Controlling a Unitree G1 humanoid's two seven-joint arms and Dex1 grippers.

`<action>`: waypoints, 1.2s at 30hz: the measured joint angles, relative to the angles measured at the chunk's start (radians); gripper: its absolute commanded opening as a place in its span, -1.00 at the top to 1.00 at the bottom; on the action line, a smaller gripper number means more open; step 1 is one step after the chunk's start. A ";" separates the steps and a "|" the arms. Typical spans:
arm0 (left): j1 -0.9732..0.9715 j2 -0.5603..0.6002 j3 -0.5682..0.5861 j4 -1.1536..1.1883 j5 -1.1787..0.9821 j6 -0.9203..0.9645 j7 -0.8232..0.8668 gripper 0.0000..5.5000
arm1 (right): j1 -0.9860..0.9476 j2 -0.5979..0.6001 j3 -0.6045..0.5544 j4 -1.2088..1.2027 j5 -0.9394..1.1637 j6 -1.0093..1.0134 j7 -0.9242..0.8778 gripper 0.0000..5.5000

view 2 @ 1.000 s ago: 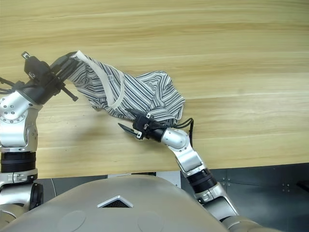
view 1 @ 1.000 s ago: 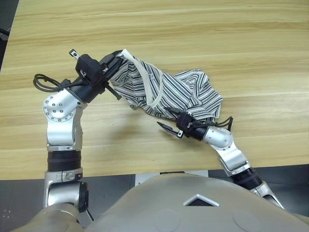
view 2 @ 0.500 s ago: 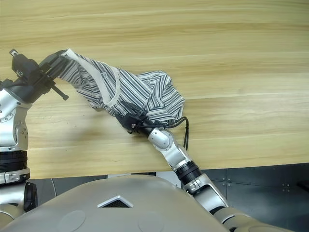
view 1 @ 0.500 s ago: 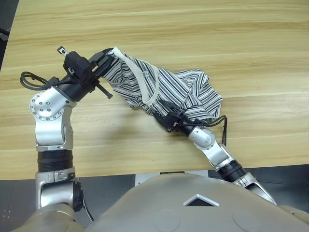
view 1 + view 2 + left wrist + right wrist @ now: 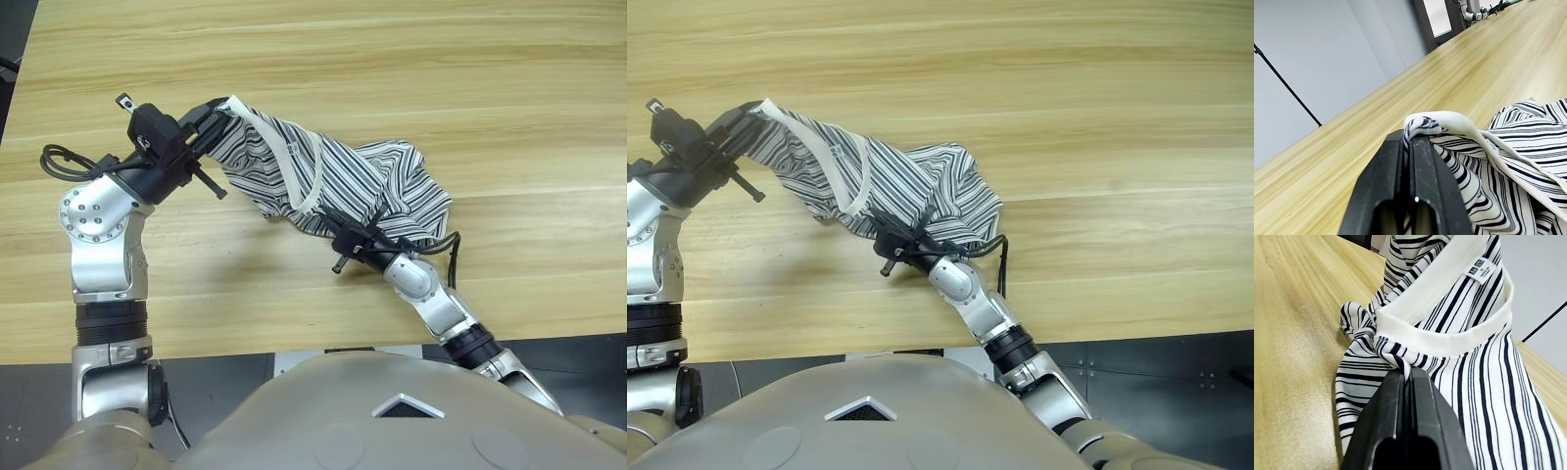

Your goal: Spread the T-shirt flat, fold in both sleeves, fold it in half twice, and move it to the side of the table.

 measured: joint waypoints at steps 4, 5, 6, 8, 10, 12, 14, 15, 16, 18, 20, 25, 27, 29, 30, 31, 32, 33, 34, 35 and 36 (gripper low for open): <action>0.000 -0.001 0.000 0.000 0.001 -0.005 0.000 0.96 | 0.000 -0.006 -0.003 -0.009 0.004 0.000 0.007 0.94; 0.000 -0.001 0.000 0.001 0.003 -0.014 0.000 0.96 | 0.000 -0.017 -0.010 -0.022 0.016 0.000 0.018 0.94; -0.005 -0.001 0.000 0.007 0.005 -0.026 0.002 0.96 | 0.000 -0.031 -0.035 -0.043 0.044 0.001 0.037 0.94; -0.044 -0.002 0.000 0.037 0.025 -0.037 0.028 0.96 | -0.011 -0.058 -0.099 -0.086 0.141 0.014 0.091 0.94; -0.138 0.000 0.006 0.073 0.068 -0.066 0.072 0.96 | -0.075 -0.084 -0.209 -0.131 0.289 0.065 0.156 0.94; -0.221 0.002 -0.001 0.104 0.123 -0.089 0.108 0.96 | -0.144 -0.099 -0.292 -0.144 0.395 0.119 0.199 0.94; -0.314 0.002 -0.026 0.153 0.186 -0.114 0.139 0.96 | -0.229 -0.111 -0.359 -0.135 0.472 0.174 0.233 0.94; -0.382 0.000 -0.048 0.193 0.224 -0.127 0.155 0.96 | -0.304 -0.118 -0.389 -0.092 0.484 0.194 0.246 0.94; -0.422 -0.001 -0.060 0.223 0.248 -0.142 0.162 0.96 | -0.343 -0.123 -0.402 -0.057 0.491 0.200 0.254 0.94; -0.572 -0.005 -0.105 0.363 0.318 -0.178 0.187 0.96 | -0.472 -0.138 -0.437 0.079 0.501 0.209 0.278 0.94; -0.736 -0.019 -0.163 0.562 0.410 -0.223 0.243 0.96 | -0.596 -0.139 -0.459 0.226 0.503 0.210 0.287 0.94; -1.162 -0.076 -0.332 1.067 0.670 -0.276 0.469 0.96 | -1.053 -0.111 -0.558 0.718 0.519 0.211 0.239 0.94; -1.292 -0.092 -0.395 1.213 0.758 -0.238 0.569 0.96 | -1.239 -0.111 -0.589 0.933 0.509 0.211 0.189 0.94; -1.371 -0.101 -0.428 1.287 0.806 -0.181 0.633 0.96 | -1.354 -0.118 -0.598 1.051 0.474 0.206 0.129 0.94; -1.407 -0.103 -0.440 1.316 0.829 -0.143 0.665 0.96 | -1.409 -0.125 -0.596 1.098 0.447 0.206 0.080 0.94; -1.436 -0.102 -0.442 1.336 0.839 -0.105 0.691 0.96 | -1.454 -0.133 -0.593 1.129 0.416 0.206 0.034 0.94; -1.458 -0.101 -0.442 1.350 0.845 -0.076 0.715 0.96 | -1.488 -0.137 -0.591 1.148 0.392 0.205 -0.005 0.94; -1.489 -0.099 -0.439 1.361 0.846 -0.047 0.744 0.96 | -1.532 -0.138 -0.592 1.160 0.372 0.203 -0.042 0.94; -1.515 -0.097 -0.437 1.364 0.847 -0.033 0.761 0.96 | -1.564 -0.137 -0.595 1.167 0.361 0.199 -0.058 0.94; -1.538 -0.095 -0.436 1.367 0.848 -0.023 0.778 0.96 | -1.587 -0.136 -0.601 1.171 0.353 0.193 -0.070 0.94; -1.565 -0.091 -0.435 1.369 0.850 -0.018 0.790 0.96 | -1.610 -0.136 -0.607 1.174 0.347 0.176 -0.082 0.94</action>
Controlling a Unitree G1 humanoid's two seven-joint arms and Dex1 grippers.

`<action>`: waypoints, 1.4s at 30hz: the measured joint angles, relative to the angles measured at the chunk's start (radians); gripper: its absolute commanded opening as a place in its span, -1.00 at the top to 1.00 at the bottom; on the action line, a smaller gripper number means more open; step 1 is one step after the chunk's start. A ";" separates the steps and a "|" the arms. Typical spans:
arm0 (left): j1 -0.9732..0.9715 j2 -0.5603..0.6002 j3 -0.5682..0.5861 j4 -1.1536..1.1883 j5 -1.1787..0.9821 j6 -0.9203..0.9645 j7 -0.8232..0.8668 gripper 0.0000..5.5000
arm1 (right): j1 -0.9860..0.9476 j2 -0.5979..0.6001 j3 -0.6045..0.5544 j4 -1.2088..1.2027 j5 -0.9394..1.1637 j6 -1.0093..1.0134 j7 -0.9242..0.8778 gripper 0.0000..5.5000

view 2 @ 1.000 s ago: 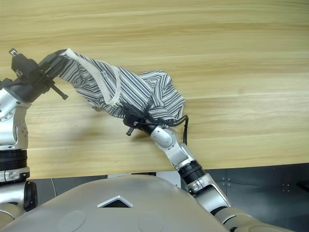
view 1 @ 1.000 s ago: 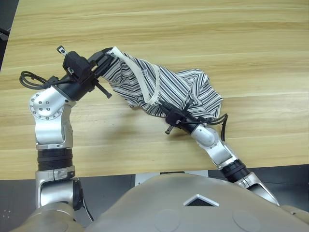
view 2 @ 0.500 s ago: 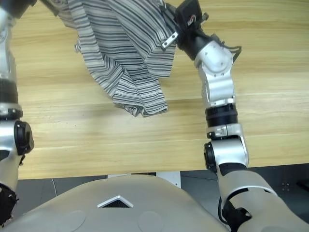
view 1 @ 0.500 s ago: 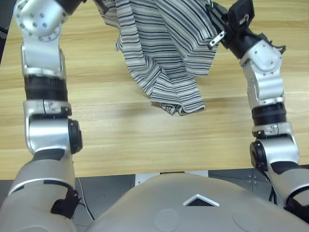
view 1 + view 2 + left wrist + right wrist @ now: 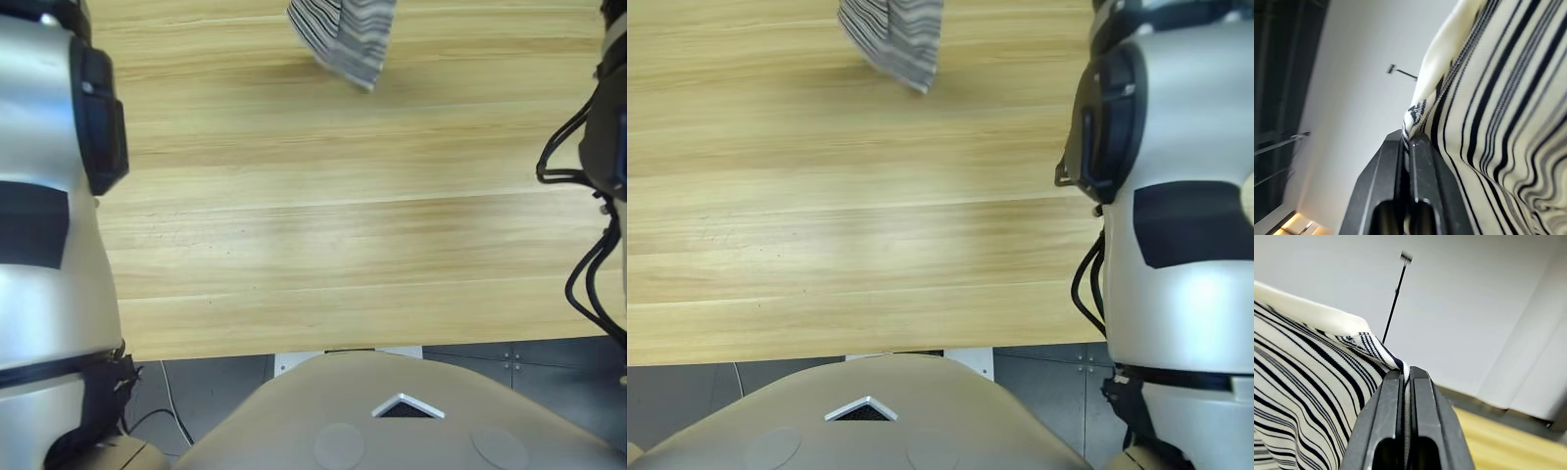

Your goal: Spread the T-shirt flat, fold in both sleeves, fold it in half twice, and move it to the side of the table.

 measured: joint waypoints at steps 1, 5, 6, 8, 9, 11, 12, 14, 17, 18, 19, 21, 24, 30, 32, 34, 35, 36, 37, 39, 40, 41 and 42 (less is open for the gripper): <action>-0.024 0.004 0.000 0.000 0.005 0.002 0.016 0.96 | -0.017 0.000 -0.010 0.001 -0.007 -0.015 -0.005 0.94; -0.061 0.010 0.005 0.000 0.005 -0.034 0.012 0.96 | -0.041 -0.002 -0.035 0.001 -0.013 -0.060 0.057 0.94; -0.043 0.010 -0.002 -0.003 0.005 -0.063 -0.018 0.96 | -0.031 -0.001 -0.040 0.000 -0.011 -0.062 0.112 0.94; 0.035 0.009 -0.028 -0.011 0.015 -0.136 -0.098 0.96 | 0.028 0.005 -0.045 -0.008 -0.001 -0.063 0.236 0.94; 0.083 0.009 -0.046 -0.015 0.018 -0.177 -0.141 0.96 | 0.069 0.008 -0.046 -0.011 0.005 -0.062 0.293 0.94; 0.248 0.034 -0.112 -0.059 0.037 -0.355 -0.296 0.96 | 0.218 0.010 -0.036 -0.042 0.012 -0.051 0.471 0.94; 0.317 0.053 -0.133 -0.090 0.038 -0.428 -0.363 0.96 | 0.282 0.007 -0.028 -0.070 0.019 -0.039 0.544 0.94; 0.468 0.127 -0.161 -0.242 -0.004 -0.537 -0.520 0.96 | 0.437 -0.005 -0.010 -0.225 0.059 0.027 0.678 0.94; 0.723 0.276 -0.166 -0.521 -0.132 -0.544 -0.728 0.96 | 0.689 -0.015 -0.002 -0.495 0.138 0.161 0.800 0.94; 0.795 0.327 -0.160 -0.621 -0.180 -0.519 -0.783 0.96 | 0.760 -0.017 -0.001 -0.585 0.167 0.208 0.825 0.94; 0.842 0.363 -0.156 -0.696 -0.216 -0.498 -0.821 0.96 | 0.808 -0.019 -0.001 -0.650 0.185 0.244 0.841 0.94; 0.950 0.453 -0.135 -0.890 -0.318 -0.436 -0.904 0.96 | 0.926 -0.036 -0.001 -0.824 0.243 0.331 0.882 0.94; 1.087 0.574 -0.082 -1.158 -0.449 -0.349 -0.986 0.96 | 1.076 -0.092 0.007 -1.053 0.295 0.408 0.937 0.94; 1.429 0.589 -0.205 -1.458 -0.356 -0.202 -1.073 0.96 | 1.484 -0.200 0.271 -1.416 0.188 0.395 0.971 0.94; 1.457 0.562 -0.219 -1.440 -0.318 -0.201 -1.057 0.96 | 1.520 -0.205 0.324 -1.415 0.154 0.374 0.961 0.94; 1.467 0.536 -0.217 -1.420 -0.289 -0.218 -1.027 0.96 | 1.536 -0.206 0.378 -1.407 0.114 0.334 0.942 0.94; 1.465 0.528 -0.217 -1.409 -0.273 -0.235 -1.009 0.96 | 1.541 -0.206 0.392 -1.398 0.100 0.323 0.937 0.94; 1.467 0.525 -0.215 -1.407 -0.264 -0.241 -0.997 0.88 | 1.547 -0.207 0.406 -1.392 0.088 0.310 0.933 0.96; 1.473 0.522 -0.210 -1.406 -0.257 -0.244 -0.989 0.85 | 1.561 -0.208 0.422 -1.389 0.084 0.301 0.930 0.96; 1.499 0.524 -0.188 -1.430 -0.260 -0.225 -0.986 0.73 | 1.572 -0.212 0.427 -1.392 0.085 0.288 0.929 0.88; 1.517 0.534 -0.178 -1.453 -0.272 -0.212 -0.989 0.65 | 1.576 -0.222 0.428 -1.404 0.087 0.288 0.932 0.82; 1.541 0.545 -0.164 -1.482 -0.283 -0.205 -0.996 0.61 | 1.581 -0.244 0.427 -1.424 0.096 0.288 0.943 0.76; 1.553 0.554 -0.156 -1.503 -0.293 -0.202 -1.000 0.55 | 1.587 -0.257 0.426 -1.438 0.105 0.289 0.953 0.69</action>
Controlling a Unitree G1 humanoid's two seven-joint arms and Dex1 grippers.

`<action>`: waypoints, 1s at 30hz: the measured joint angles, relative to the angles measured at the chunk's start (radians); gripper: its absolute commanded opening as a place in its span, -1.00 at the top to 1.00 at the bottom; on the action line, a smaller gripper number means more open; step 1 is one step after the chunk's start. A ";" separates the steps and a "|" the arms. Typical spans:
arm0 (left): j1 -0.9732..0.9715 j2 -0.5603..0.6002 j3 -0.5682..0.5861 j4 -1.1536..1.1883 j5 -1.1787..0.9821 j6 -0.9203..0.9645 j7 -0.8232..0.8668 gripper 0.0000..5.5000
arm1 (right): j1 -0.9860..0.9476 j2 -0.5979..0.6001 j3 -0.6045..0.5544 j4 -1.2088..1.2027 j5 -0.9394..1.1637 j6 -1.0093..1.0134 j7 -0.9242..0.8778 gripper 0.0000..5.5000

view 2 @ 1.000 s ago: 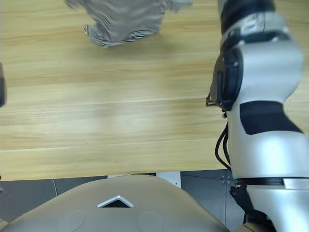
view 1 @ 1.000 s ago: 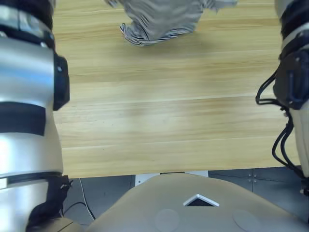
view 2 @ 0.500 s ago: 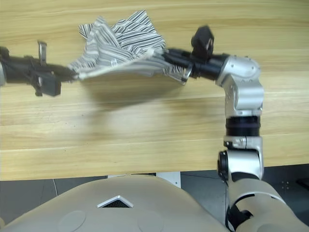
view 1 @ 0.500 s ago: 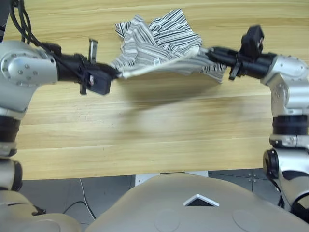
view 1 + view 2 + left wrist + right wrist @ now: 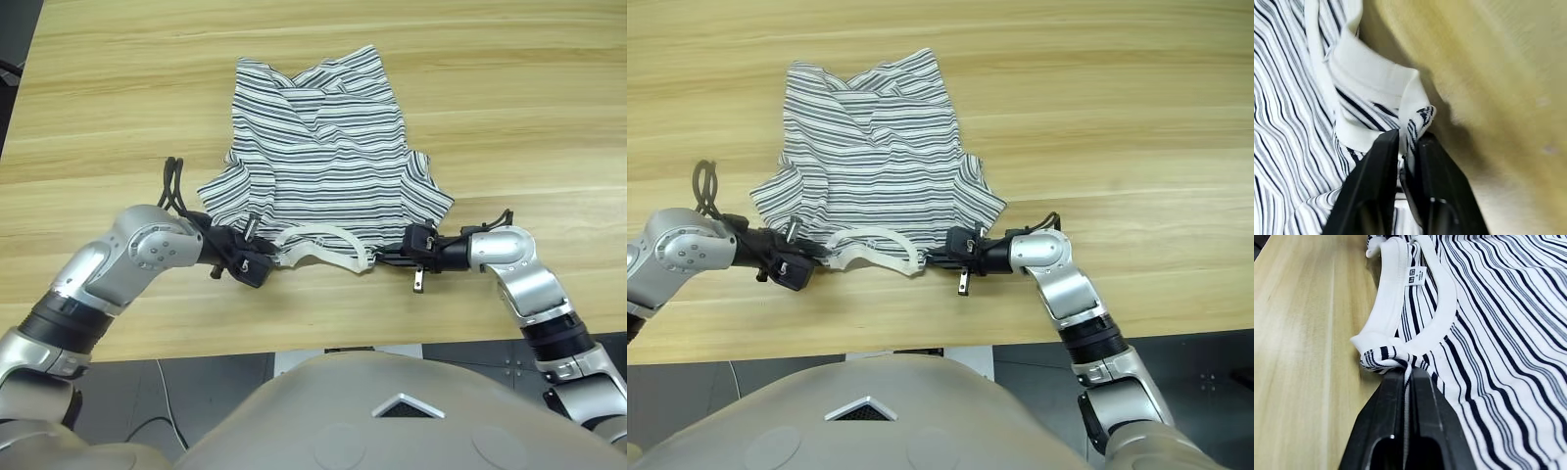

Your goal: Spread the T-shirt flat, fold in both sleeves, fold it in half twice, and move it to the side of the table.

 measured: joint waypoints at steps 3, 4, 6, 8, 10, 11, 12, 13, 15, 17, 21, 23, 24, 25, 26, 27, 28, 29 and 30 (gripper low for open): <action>0.098 0.068 0.031 -0.138 -0.064 0.035 -0.054 0.41 | 0.018 -0.064 -0.013 -0.074 0.040 0.004 0.049 0.51; 0.132 0.088 0.044 -0.190 -0.089 0.045 -0.067 0.35 | 0.023 -0.090 -0.019 -0.097 0.048 0.008 0.068 0.43; 0.176 0.140 0.094 -0.284 -0.145 0.067 -0.087 0.34 | 0.040 -0.142 -0.031 -0.152 0.082 0.014 0.107 0.42; 0.195 0.163 0.127 -0.320 -0.176 0.076 -0.106 0.34 | 0.055 -0.174 -0.049 -0.191 0.129 0.019 0.140 0.42; 0.192 0.163 0.152 -0.319 -0.219 0.076 -0.117 0.34 | 0.053 -0.187 -0.072 -0.216 0.197 0.029 0.166 0.42; 0.181 0.155 0.162 -0.317 -0.263 0.079 -0.122 0.34 | 0.044 -0.178 -0.089 -0.214 0.225 0.043 0.162 0.42; 0.143 0.116 0.173 -0.305 -0.318 0.093 -0.122 0.34 | 0.014 -0.150 -0.103 -0.183 0.248 0.048 0.145 0.42; 0.097 0.067 0.187 -0.287 -0.359 0.101 -0.111 0.34 | -0.022 -0.116 -0.118 -0.145 0.260 0.049 0.123 0.42; -0.035 -0.045 0.203 -0.179 -0.373 0.112 -0.054 0.34 | -0.135 -0.035 -0.148 0.020 0.252 0.015 0.040 0.42; -0.139 -0.130 0.193 -0.005 -0.310 0.096 -0.001 0.34 | -0.245 0.031 -0.175 0.224 0.213 -0.055 -0.043 0.42; -0.236 -0.247 0.083 0.392 -0.074 0.004 0.097 0.34 | -0.361 0.109 -0.139 0.534 0.049 -0.243 -0.165 0.42; -0.249 -0.261 0.046 0.485 -0.003 -0.063 0.144 0.34 | -0.364 0.121 -0.093 0.617 -0.024 -0.309 -0.181 0.42; -0.258 -0.261 0.033 0.501 0.021 -0.087 0.152 0.34 | -0.362 0.126 -0.072 0.637 -0.055 -0.336 -0.180 0.42; -0.260 -0.260 0.029 0.508 0.034 -0.104 0.159 0.34 | -0.362 0.126 -0.062 0.647 -0.070 -0.355 -0.181 0.42; -0.260 -0.254 0.017 0.512 0.068 -0.129 0.180 0.34 | -0.362 0.126 -0.056 0.657 -0.091 -0.385 -0.189 0.42; -0.259 -0.246 0.007 0.508 0.092 -0.143 0.201 0.34 | -0.363 0.125 -0.053 0.663 -0.100 -0.398 -0.191 0.42; -0.242 -0.216 0.000 0.474 0.129 -0.161 0.218 0.34 | -0.362 0.122 -0.050 0.670 -0.106 -0.416 -0.191 0.42; -0.220 -0.186 0.000 0.435 0.136 -0.161 0.219 0.34 | -0.357 0.114 -0.050 0.664 -0.109 -0.420 -0.186 0.42; -0.181 -0.149 0.005 0.371 0.133 -0.157 0.211 0.34 | -0.341 0.097 -0.051 0.639 -0.107 -0.421 -0.174 0.42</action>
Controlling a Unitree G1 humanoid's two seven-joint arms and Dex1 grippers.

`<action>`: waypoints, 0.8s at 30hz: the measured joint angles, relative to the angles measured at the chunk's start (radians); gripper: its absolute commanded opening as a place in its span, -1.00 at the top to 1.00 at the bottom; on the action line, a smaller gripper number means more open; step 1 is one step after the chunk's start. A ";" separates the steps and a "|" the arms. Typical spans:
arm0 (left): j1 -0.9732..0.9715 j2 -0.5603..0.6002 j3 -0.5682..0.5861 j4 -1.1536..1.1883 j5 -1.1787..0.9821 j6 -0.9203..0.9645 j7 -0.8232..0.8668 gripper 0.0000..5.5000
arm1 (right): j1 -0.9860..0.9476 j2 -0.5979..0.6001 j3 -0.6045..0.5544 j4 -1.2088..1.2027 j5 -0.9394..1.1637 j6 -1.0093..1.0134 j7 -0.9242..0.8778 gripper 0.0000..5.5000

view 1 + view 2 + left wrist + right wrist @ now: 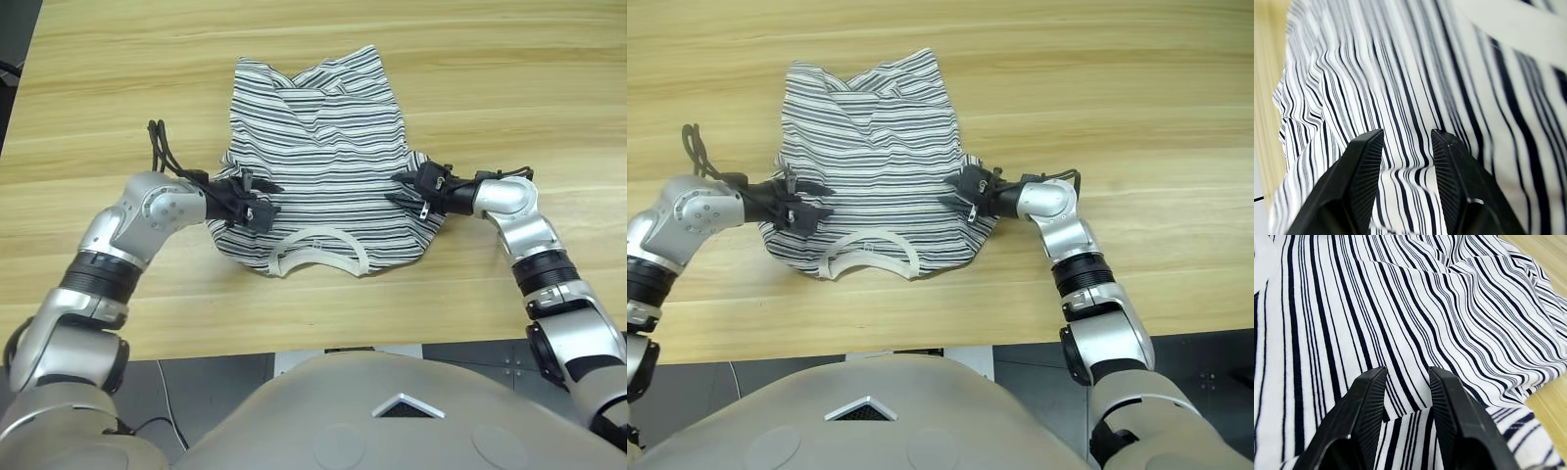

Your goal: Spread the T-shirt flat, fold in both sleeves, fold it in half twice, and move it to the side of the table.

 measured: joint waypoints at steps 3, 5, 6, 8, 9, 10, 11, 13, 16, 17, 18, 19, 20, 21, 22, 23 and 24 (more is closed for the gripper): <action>0.163 0.126 0.026 -0.266 -0.016 0.055 -0.067 0.34 | 0.106 -0.089 -0.010 -0.151 0.026 0.021 0.060 0.42; 0.211 0.146 0.038 -0.345 -0.011 0.084 -0.081 0.34 | 0.151 -0.123 -0.020 -0.210 0.041 0.044 0.072 0.42; 0.218 0.150 0.045 -0.363 -0.002 0.094 -0.081 0.34 | 0.167 -0.134 -0.026 -0.234 0.044 0.054 0.074 0.42; 0.222 0.154 0.051 -0.374 0.005 0.105 -0.081 0.34 | 0.202 -0.150 -0.034 -0.279 0.052 0.075 0.075 0.42; 0.220 0.154 0.055 -0.368 0.009 0.105 -0.081 0.34 | 0.218 -0.154 -0.037 -0.300 0.057 0.087 0.075 0.42; 0.217 0.154 0.060 -0.360 0.011 0.106 -0.080 0.34 | 0.225 -0.154 -0.039 -0.308 0.061 0.093 0.074 0.42; 0.209 0.154 0.065 -0.340 0.016 0.105 -0.074 0.34 | 0.234 -0.154 -0.039 -0.317 0.067 0.097 0.074 0.42; 0.177 0.150 0.068 -0.285 0.038 0.101 -0.051 0.34 | 0.253 -0.153 -0.038 -0.343 0.077 0.107 0.074 0.42; 0.170 0.145 0.076 -0.262 0.046 0.094 -0.044 0.34 | 0.286 -0.125 -0.045 -0.380 0.127 0.121 0.073 0.42; 0.173 0.145 0.078 -0.270 0.045 0.096 -0.045 0.34 | 0.286 -0.118 -0.050 -0.383 0.134 0.123 0.071 0.42; 0.187 0.150 0.085 -0.295 0.035 0.106 -0.055 0.34 | 0.281 -0.107 -0.077 -0.384 0.158 0.126 0.059 0.42; 0.211 0.163 0.089 -0.333 0.013 0.112 -0.079 0.34 | 0.266 -0.103 -0.107 -0.383 0.180 0.130 0.046 0.42; 0.236 0.175 0.093 -0.373 -0.028 0.120 -0.113 0.34 | 0.249 -0.103 -0.131 -0.385 0.199 0.134 0.041 0.42; 0.275 0.194 0.096 -0.431 -0.091 0.135 -0.156 0.34 | 0.235 -0.103 -0.154 -0.390 0.218 0.137 0.040 0.42; 0.302 0.204 0.100 -0.476 -0.140 0.151 -0.184 0.34 | 0.229 -0.104 -0.168 -0.397 0.228 0.143 0.040 0.42; 0.322 0.221 0.111 -0.528 -0.201 0.169 -0.214 0.34 | 0.226 -0.104 -0.178 -0.408 0.246 0.158 0.041 0.42; 0.335 0.229 0.123 -0.562 -0.243 0.187 -0.230 0.34 | 0.226 -0.104 -0.188 -0.419 0.261 0.170 0.045 0.42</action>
